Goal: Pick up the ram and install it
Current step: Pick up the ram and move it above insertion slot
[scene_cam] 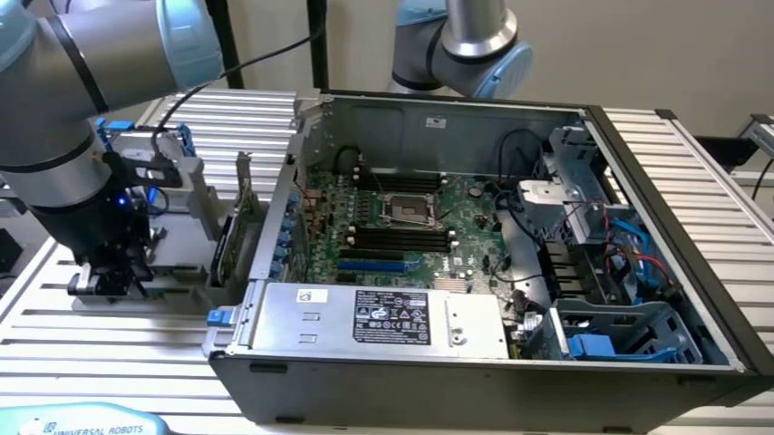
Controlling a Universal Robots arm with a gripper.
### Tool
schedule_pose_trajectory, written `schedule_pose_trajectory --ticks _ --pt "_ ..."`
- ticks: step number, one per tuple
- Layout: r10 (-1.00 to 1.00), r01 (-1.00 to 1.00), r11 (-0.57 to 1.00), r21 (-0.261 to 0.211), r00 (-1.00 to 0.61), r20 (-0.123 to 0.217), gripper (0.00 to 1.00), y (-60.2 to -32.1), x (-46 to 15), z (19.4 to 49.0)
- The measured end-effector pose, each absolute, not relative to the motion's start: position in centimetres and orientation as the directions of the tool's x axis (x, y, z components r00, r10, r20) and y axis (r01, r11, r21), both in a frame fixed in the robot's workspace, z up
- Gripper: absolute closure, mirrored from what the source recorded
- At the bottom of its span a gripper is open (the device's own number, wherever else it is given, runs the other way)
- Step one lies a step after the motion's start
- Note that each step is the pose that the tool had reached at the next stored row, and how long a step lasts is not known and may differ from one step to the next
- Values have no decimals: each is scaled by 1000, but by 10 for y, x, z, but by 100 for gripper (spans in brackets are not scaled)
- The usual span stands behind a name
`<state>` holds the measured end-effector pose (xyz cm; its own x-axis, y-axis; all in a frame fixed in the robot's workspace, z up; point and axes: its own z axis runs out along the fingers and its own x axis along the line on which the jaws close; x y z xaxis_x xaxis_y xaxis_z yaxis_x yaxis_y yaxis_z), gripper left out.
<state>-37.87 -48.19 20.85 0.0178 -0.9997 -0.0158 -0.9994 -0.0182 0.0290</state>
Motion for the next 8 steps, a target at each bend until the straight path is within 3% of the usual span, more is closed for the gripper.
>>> schedule_pose_trajectory --ticks 8 --pt "-1000 -999 -21 29 20 -21 69 -481 -380 204"
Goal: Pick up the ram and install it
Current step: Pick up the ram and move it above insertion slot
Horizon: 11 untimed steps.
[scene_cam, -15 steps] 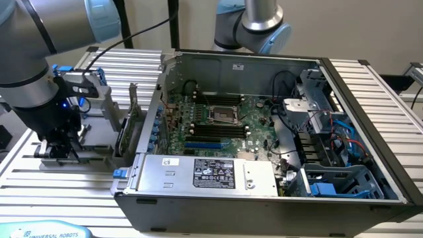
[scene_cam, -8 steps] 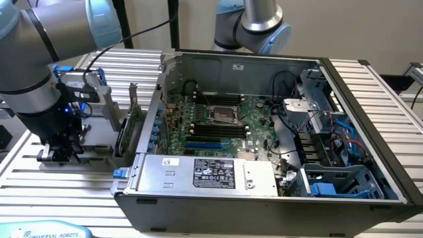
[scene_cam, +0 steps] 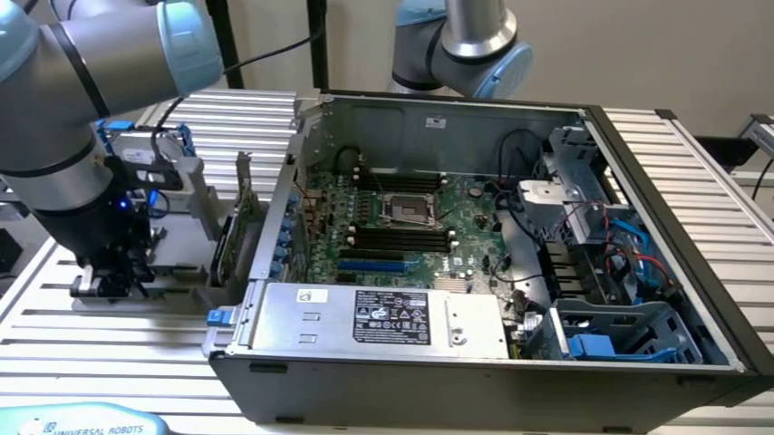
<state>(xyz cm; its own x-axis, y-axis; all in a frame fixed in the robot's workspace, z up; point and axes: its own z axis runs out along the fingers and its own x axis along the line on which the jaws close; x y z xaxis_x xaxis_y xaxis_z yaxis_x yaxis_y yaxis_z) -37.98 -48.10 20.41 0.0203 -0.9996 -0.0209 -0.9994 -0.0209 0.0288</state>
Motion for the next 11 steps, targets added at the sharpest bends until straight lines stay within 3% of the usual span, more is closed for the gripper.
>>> schedule_pose_trajectory --ticks 11 --pt "-999 -999 -23 31 22 -25 69 -481 -380 197"
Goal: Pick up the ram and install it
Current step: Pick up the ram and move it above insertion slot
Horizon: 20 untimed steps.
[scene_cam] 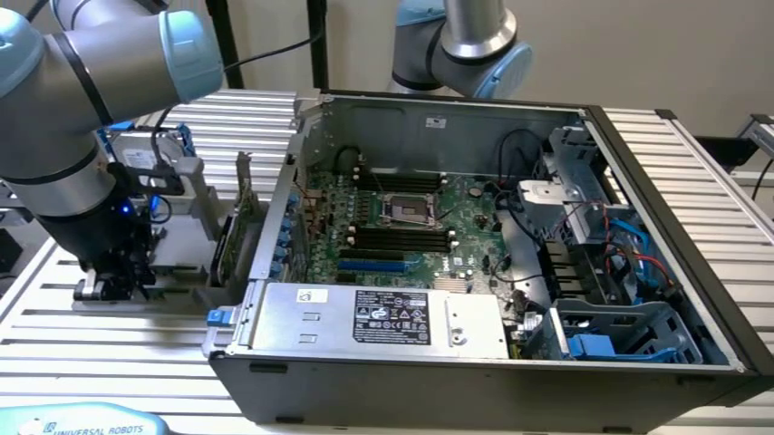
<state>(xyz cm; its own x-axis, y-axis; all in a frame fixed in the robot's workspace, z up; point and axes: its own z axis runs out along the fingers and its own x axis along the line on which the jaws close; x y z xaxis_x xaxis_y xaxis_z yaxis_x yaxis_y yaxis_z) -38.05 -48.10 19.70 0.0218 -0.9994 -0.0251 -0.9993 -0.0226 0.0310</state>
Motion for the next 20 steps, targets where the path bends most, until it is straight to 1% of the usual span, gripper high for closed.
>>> schedule_pose_trajectory --ticks 16,18,19,20 --pt "-999 -999 -23 33 22 -27 69 -481 -383 196" --pt "-999 -999 -23 33 22 -27 71 -481 -383 196" --pt "-999 -999 -23 33 22 -27 79 -481 -383 196" --pt "-999 -999 -23 33 22 -27 79 -481 -383 196"
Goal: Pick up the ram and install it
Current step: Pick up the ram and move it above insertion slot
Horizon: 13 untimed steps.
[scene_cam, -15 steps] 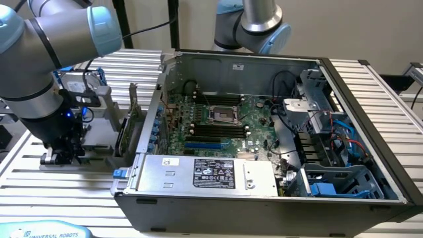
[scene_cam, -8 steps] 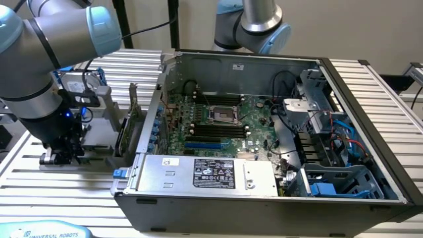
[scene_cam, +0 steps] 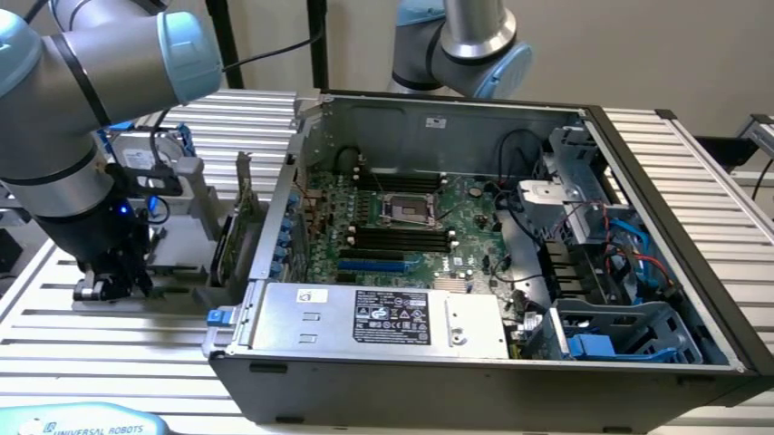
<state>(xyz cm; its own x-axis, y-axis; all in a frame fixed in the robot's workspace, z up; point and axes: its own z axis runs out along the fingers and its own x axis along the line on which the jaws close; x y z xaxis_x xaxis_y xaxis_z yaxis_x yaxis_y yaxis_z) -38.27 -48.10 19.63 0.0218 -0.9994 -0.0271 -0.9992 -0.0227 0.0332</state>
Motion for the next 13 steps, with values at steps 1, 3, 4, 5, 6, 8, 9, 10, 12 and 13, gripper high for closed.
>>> schedule_pose_trajectory --ticks 1,3,4,5,6,8,9,10,12,13 --pt "-999 -999 -23 33 22 -27 79 -481 -383 196" --pt "-999 -999 -23 33 22 -27 81 -481 -383 196" --pt "-999 -999 -23 33 22 -27 87 -481 -383 196" --pt "-999 -999 -23 33 22 -27 87 -481 -383 196" --pt "-999 -999 -23 33 22 -27 87 -481 -383 196" --pt "-999 -999 -23 33 22 -27 87 -481 -383 196" --pt "-999 -999 -23 33 22 -27 87 -481 -383 196" --pt "-999 -999 -23 33 22 -27 87 -481 -383 196" --pt "-999 -999 -23 33 22 -27 87 -481 -383 196" --pt "-999 -999 -23 33 22 -27 87 -481 -383 196"
